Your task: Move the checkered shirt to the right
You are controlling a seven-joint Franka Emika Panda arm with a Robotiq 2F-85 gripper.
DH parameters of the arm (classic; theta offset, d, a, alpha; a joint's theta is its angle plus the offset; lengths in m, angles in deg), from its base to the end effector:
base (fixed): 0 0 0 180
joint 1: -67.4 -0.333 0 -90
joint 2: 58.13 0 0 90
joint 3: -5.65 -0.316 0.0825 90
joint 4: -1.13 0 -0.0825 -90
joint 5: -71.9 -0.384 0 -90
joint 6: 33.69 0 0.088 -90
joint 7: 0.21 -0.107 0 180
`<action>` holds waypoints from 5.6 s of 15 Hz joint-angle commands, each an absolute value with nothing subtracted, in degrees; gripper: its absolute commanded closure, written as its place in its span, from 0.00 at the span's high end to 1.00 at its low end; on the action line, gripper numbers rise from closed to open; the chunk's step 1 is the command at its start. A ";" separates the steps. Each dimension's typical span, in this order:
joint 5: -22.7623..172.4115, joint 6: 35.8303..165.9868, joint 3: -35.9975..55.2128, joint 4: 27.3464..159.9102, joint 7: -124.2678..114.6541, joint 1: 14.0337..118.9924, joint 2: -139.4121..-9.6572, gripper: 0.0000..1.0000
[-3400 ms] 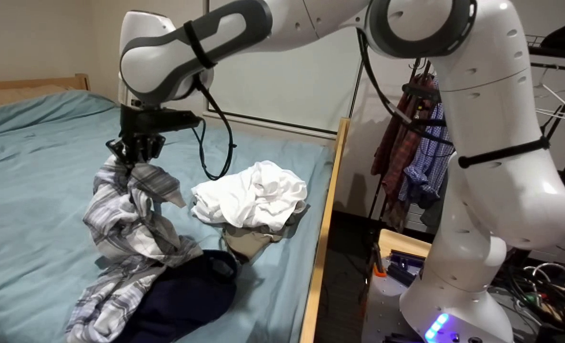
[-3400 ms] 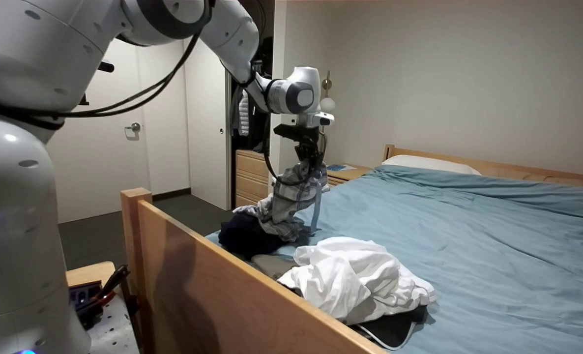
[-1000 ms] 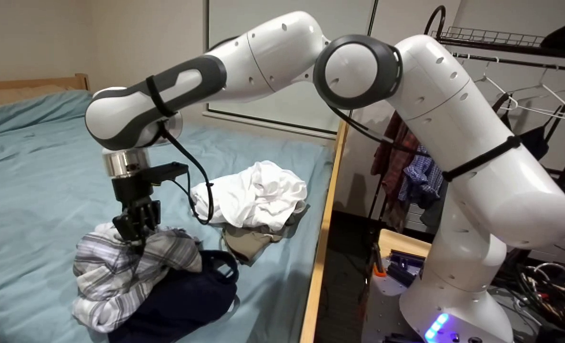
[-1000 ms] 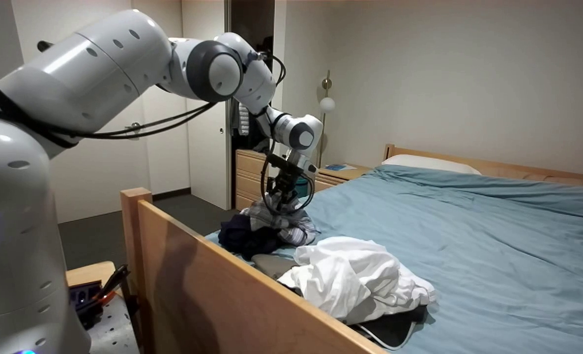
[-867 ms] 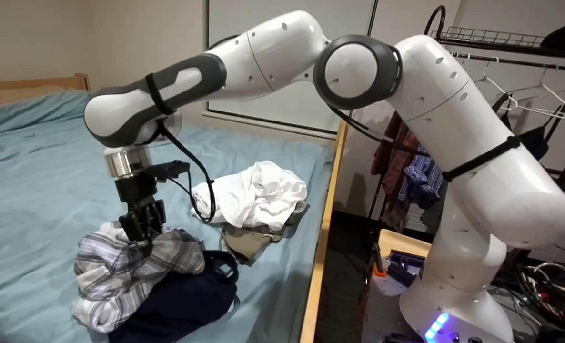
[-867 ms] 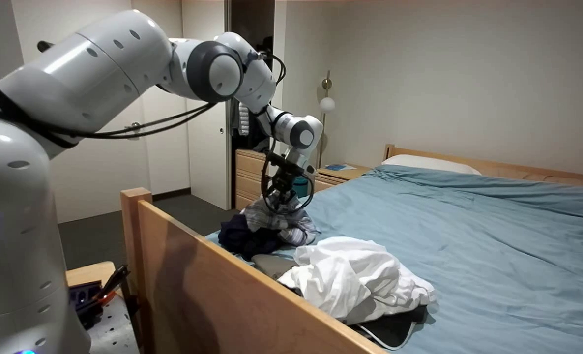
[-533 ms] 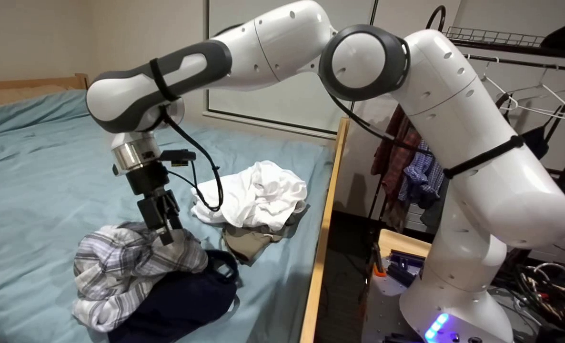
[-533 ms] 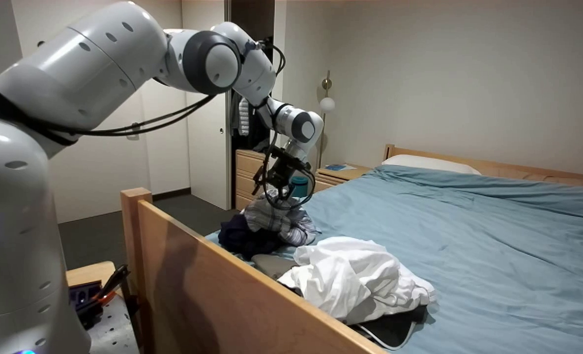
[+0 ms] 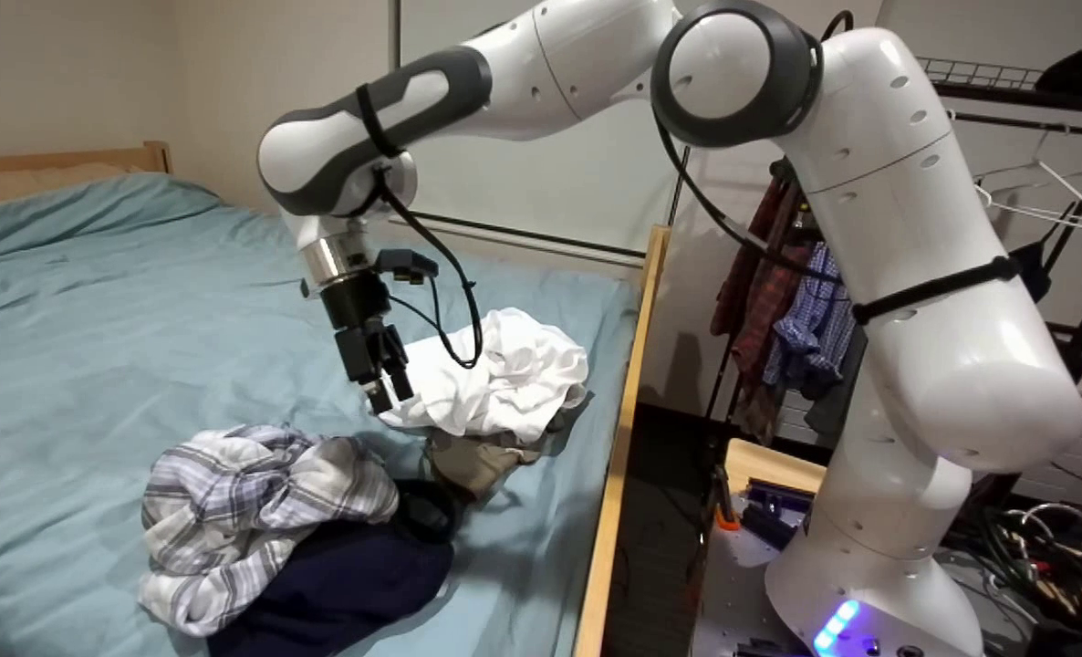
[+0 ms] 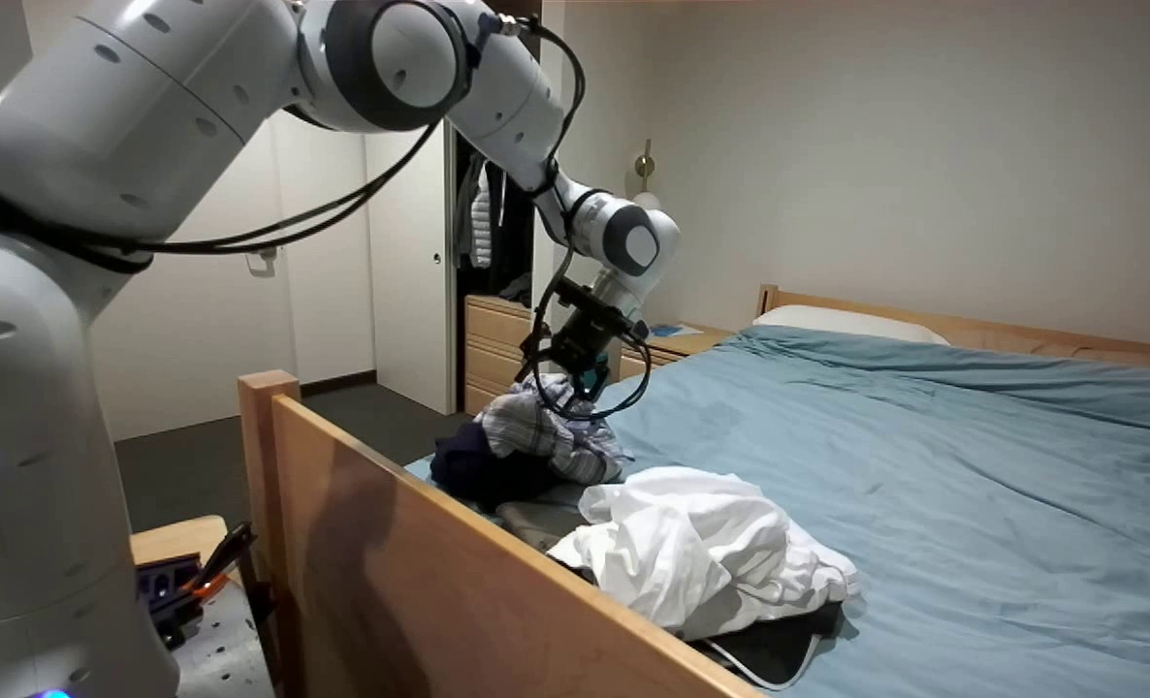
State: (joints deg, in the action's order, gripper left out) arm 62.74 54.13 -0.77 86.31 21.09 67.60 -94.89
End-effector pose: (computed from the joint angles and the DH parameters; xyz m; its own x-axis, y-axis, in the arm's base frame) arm 0.6342 0.0768 0.2701 0.7665 0.4628 -0.4453 0.2996 -0.8709 -0.3895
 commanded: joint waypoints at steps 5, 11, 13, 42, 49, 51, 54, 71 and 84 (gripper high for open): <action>58.54 55.89 0.47 90.78 20.98 71.63 -92.86 1.00; 58.56 57.87 -0.52 91.43 24.67 71.20 -92.58 1.00; 62.67 59.94 -0.96 91.03 27.71 69.23 -93.00 1.00; 98.37 99.56 -4.43 101.44 48.90 58.19 -94.07 1.00; 99.86 114.40 -4.63 91.89 66.27 60.78 -105.79 1.00; 98.35 116.14 -6.39 88.63 72.90 61.82 -109.08 1.00; 95.15 114.47 -10.12 84.88 84.08 63.82 -112.38 1.00; 73.50 79.87 -9.51 62.49 109.75 63.02 -121.43 0.12; 64.73 83.48 -3.02 78.38 87.26 74.79 -105.25 0.11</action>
